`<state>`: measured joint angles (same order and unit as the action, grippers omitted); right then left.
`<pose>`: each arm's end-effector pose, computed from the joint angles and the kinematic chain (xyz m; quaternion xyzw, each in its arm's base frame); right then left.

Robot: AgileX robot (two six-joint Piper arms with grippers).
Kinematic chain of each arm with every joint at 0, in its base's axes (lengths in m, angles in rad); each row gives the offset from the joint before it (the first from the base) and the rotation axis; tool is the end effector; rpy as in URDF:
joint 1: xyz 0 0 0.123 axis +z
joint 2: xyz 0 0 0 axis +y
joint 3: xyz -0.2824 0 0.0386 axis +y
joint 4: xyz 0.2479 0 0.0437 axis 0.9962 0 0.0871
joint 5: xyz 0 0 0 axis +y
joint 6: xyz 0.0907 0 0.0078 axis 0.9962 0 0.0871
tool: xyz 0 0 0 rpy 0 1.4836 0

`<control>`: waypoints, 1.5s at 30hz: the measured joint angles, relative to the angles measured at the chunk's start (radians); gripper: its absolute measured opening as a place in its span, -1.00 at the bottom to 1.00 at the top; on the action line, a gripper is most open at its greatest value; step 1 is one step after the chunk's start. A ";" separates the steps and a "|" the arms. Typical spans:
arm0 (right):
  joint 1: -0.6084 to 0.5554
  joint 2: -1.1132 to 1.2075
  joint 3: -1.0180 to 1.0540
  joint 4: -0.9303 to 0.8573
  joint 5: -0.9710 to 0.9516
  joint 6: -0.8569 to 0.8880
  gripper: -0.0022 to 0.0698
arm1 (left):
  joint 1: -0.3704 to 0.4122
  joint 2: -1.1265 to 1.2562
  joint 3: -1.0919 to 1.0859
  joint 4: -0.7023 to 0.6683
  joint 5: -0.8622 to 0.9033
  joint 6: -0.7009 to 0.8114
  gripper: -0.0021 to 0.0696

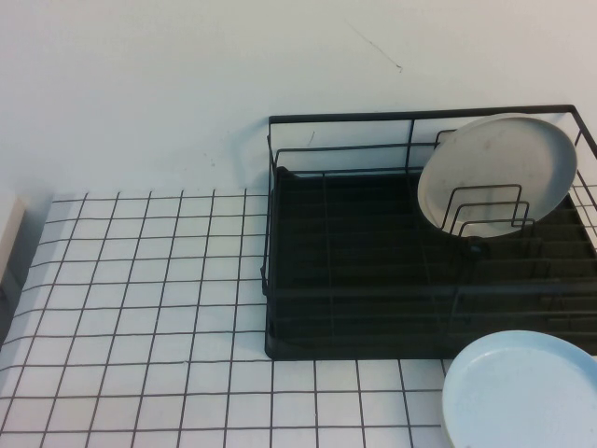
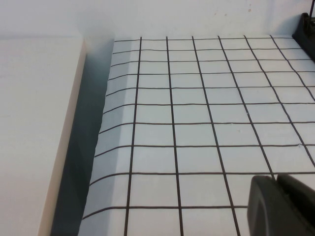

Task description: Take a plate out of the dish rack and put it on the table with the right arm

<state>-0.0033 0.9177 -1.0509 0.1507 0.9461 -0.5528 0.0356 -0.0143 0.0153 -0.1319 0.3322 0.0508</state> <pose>0.1668 0.0105 0.3873 -0.2322 0.8794 -0.0413 0.4135 0.0534 -0.0020 0.1790 -0.0299 0.7871 -0.0287 0.6155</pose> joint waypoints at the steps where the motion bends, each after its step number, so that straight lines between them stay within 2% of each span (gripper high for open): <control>1: 0.000 -0.029 0.016 0.000 -0.011 0.000 -0.94 | 0.000 0.000 0.000 0.000 0.000 0.000 -0.95; 9: 0.000 -0.219 0.135 0.021 0.002 -0.002 -0.95 | 0.000 0.000 0.000 0.000 0.000 0.000 -0.95; 18: 0.000 -0.239 0.138 0.184 0.084 -0.002 -0.95 | 0.000 0.000 0.000 0.000 0.000 0.000 -0.95; 27: 0.000 -0.252 0.140 0.176 0.070 -0.022 -0.95 | 0.000 0.000 0.000 0.000 0.000 0.000 -0.95; 31: 0.000 -0.326 0.149 0.101 -0.018 -0.027 -0.95 | 0.000 0.000 0.000 0.000 0.000 0.000 -0.95; 35: 0.000 -0.450 0.224 0.098 -0.167 -0.029 -0.95 | 0.000 0.000 0.000 0.000 0.000 0.000 -0.95; 40: -0.022 -0.611 0.466 0.098 -0.410 -0.029 -0.95 | 0.000 0.000 0.000 0.000 0.000 0.000 -0.95; 45: -0.046 -0.749 0.723 0.098 -0.549 -0.031 -0.95 | 0.000 0.000 0.000 0.000 0.000 0.000 -0.95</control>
<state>-0.0490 0.1691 -0.3278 0.2490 0.3974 -0.5837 0.0356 -0.0143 0.0153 -0.1319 0.3322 0.0508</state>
